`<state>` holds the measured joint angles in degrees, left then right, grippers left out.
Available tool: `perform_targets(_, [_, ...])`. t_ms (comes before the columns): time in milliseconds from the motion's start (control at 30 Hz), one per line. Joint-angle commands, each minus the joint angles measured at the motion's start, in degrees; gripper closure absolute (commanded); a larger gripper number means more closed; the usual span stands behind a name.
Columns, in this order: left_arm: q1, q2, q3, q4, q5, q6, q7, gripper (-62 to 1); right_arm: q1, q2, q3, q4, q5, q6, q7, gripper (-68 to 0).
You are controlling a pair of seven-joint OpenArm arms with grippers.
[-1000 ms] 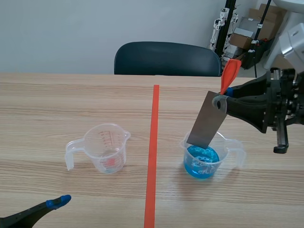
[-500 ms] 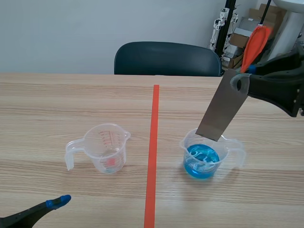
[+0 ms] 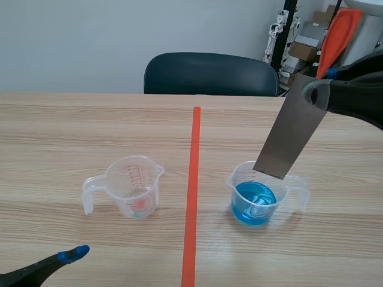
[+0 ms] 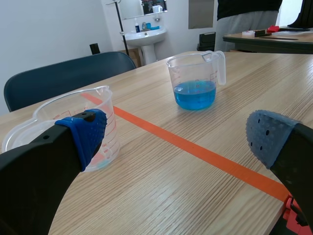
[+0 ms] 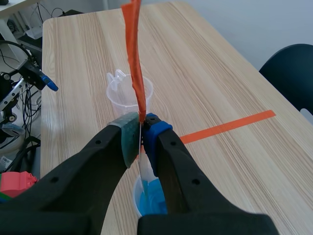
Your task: Do the redox reaction experiment. raise the plate out of the solution
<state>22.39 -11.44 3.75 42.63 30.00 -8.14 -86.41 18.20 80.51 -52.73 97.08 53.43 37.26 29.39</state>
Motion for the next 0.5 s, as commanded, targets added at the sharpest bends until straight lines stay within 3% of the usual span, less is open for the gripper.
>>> perform_targets(0, [0.76, 0.11, -0.24, 0.50, -0.35, -0.13, -2.62, -60.2, 1.01, 0.85, 0.70, 0.48, 1.55, 0.00, 0.92, -0.4])
perform_targets(467, [0.76, 0.11, -0.24, 0.50, -0.35, -0.13, -2.62, -60.2, 1.01, 0.72, 4.98, 0.61, 10.14, -0.24, -7.96, -0.4])
